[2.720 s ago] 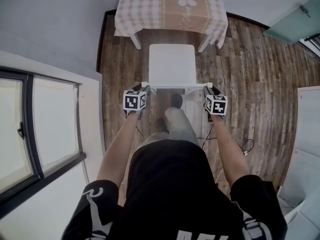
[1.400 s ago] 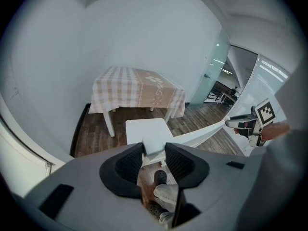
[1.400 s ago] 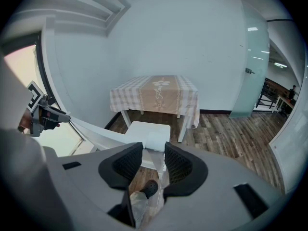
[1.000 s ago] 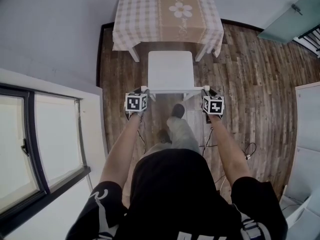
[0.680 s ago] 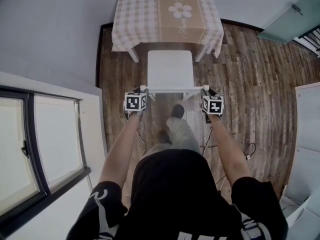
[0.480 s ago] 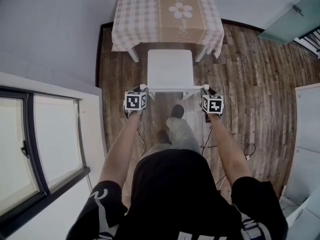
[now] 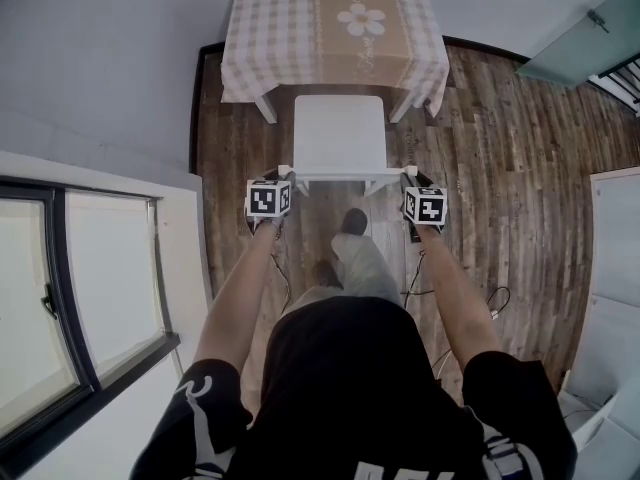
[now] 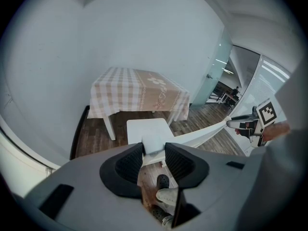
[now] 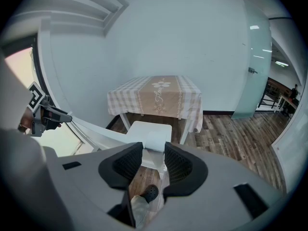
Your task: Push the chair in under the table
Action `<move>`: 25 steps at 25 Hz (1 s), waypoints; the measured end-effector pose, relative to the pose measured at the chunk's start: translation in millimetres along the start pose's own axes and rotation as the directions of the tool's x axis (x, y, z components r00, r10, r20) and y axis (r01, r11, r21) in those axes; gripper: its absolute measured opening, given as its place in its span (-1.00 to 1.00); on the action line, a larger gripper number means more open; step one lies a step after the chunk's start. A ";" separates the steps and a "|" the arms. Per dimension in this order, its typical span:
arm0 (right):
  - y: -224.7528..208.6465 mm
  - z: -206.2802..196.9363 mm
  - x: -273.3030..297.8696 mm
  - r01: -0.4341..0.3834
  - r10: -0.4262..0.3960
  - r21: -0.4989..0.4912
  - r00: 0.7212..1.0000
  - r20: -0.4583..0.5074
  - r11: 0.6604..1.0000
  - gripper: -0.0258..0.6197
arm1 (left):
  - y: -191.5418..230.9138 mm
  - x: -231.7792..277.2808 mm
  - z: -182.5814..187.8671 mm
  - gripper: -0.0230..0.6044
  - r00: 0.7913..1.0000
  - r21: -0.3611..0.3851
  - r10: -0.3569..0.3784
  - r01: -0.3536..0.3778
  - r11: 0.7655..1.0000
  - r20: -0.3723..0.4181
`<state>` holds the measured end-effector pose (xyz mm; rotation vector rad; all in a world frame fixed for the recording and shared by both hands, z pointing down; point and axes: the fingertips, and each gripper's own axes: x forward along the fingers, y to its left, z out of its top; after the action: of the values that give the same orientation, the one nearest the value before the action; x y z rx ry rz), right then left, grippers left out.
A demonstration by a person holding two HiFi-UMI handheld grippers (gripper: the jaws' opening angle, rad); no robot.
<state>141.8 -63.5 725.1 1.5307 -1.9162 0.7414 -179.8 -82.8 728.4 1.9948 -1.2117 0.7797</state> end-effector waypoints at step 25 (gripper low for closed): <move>-13.9 24.1 22.9 -0.015 0.015 0.009 1.000 -0.027 1.000 -0.47 | 5.0 18.8 26.2 -0.45 1.000 -0.015 0.012 -0.012 1.000 0.010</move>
<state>149.1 -98.8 726.3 1.5059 -1.9087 0.7744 -173.2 -114.7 728.4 1.9831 -1.2330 0.7648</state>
